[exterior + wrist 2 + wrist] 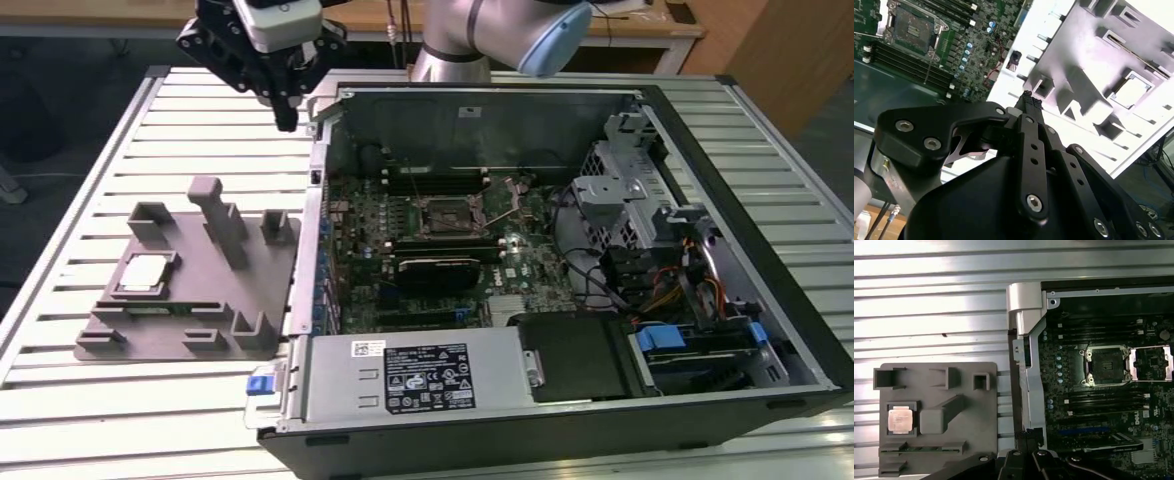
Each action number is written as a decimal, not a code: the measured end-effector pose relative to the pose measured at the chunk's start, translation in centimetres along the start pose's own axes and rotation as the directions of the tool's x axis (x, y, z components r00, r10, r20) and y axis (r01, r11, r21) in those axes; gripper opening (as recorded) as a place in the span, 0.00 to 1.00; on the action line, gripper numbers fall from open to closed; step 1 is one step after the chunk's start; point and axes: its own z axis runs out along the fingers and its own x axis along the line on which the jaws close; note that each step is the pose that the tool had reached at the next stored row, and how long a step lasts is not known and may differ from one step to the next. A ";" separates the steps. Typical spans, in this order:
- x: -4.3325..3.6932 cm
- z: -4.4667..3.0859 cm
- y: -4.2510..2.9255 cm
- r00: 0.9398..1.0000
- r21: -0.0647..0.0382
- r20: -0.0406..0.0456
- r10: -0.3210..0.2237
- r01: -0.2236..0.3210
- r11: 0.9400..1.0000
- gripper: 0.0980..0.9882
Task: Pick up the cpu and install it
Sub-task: 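Reach for the cpu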
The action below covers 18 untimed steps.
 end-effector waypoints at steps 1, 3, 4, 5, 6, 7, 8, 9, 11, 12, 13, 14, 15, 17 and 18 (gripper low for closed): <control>0.17 -0.01 -0.01 1.000 0.000 0.000 0.000 0.000 1.000 0.01; 0.52 -0.02 -0.04 1.000 0.000 0.000 0.000 0.000 1.000 0.01; 0.70 -0.02 -0.05 1.000 0.000 0.001 0.000 0.000 1.000 0.01; 0.87 -0.03 -0.06 1.000 0.000 0.001 0.000 0.000 1.000 0.01; 1.03 -0.04 -0.08 1.000 0.000 0.001 0.000 0.000 1.000 0.01; 1.21 -0.05 -0.09 1.000 0.000 0.001 0.000 0.000 1.000 0.01; 1.38 -0.05 -0.11 1.000 0.000 0.001 0.000 0.000 1.000 0.01; 1.53 -0.06 -0.12 1.000 0.000 0.001 0.000 0.000 1.000 0.01; 1.84 -0.06 -0.14 1.000 0.000 0.001 0.000 0.000 1.000 0.01; 1.98 -0.07 -0.15 1.000 0.000 0.001 0.000 0.000 1.000 0.01; 2.08 -0.07 -0.16 1.000 0.000 0.001 0.000 0.000 1.000 0.01; 2.20 -0.05 -0.17 1.000 0.000 0.001 0.000 0.000 1.000 0.01; 2.33 -0.01 -0.18 1.000 0.000 0.001 0.000 0.000 1.000 0.01; 2.62 0.11 -0.20 1.000 0.000 0.001 0.000 0.000 1.000 0.01; 2.76 0.17 -0.22 1.000 0.000 0.001 0.000 0.000 1.000 0.01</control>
